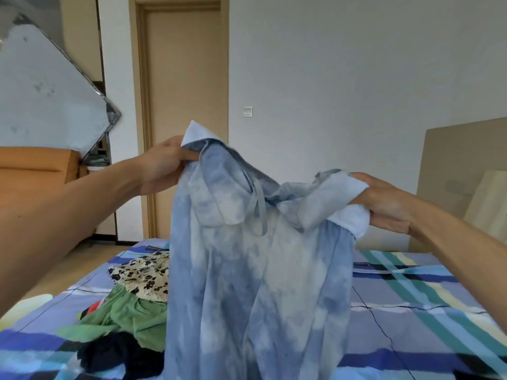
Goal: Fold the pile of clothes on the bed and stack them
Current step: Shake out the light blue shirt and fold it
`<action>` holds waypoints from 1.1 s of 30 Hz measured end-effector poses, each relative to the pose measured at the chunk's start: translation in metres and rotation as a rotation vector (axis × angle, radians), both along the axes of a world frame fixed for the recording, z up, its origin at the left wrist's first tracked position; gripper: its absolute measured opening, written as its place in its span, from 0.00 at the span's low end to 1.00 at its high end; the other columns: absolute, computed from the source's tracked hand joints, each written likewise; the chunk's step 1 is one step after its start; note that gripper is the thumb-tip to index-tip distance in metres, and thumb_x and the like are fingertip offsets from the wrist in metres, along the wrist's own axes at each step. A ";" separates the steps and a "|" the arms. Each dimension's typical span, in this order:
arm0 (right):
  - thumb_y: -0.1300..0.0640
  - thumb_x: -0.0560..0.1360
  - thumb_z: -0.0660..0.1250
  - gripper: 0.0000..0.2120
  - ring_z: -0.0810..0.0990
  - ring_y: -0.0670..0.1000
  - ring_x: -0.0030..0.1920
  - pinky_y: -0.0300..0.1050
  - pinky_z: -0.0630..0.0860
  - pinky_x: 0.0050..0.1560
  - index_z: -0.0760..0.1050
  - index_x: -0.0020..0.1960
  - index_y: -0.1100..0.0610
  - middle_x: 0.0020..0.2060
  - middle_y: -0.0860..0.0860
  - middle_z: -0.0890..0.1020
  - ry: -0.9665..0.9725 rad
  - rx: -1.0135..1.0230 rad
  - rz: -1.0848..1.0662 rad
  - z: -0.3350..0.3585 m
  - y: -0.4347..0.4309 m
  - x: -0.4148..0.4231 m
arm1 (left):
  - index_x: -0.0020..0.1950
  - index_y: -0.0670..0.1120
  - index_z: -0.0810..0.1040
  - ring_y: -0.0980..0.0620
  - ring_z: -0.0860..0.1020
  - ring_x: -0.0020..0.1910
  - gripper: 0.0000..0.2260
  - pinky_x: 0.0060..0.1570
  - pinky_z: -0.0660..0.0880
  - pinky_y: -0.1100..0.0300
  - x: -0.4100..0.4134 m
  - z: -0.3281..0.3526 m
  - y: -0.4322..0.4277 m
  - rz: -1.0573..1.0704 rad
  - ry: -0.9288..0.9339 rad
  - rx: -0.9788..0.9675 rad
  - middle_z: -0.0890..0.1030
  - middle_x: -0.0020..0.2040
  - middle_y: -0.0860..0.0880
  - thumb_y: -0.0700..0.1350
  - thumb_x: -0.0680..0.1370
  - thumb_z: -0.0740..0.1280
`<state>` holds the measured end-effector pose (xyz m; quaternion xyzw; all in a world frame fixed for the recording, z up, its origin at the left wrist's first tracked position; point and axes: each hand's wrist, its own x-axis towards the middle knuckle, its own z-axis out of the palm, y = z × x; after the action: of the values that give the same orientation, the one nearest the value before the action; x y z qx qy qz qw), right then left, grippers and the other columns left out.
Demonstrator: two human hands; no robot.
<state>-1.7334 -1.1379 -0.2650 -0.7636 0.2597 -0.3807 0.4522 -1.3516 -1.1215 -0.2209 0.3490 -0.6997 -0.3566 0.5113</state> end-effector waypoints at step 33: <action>0.58 0.81 0.66 0.12 0.81 0.55 0.42 0.47 0.78 0.42 0.77 0.60 0.65 0.46 0.58 0.83 -0.058 0.540 -0.727 -0.117 -0.046 0.025 | 0.56 0.41 0.79 0.45 0.80 0.45 0.14 0.35 0.81 0.56 -0.006 -0.186 -0.032 0.396 0.173 0.890 0.82 0.50 0.42 0.46 0.85 0.56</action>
<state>-1.7088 -1.1843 -0.3818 -0.4667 0.5882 -0.4546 0.4790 -1.3573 -1.1531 -0.4072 0.6289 -0.3549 -0.5443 0.4268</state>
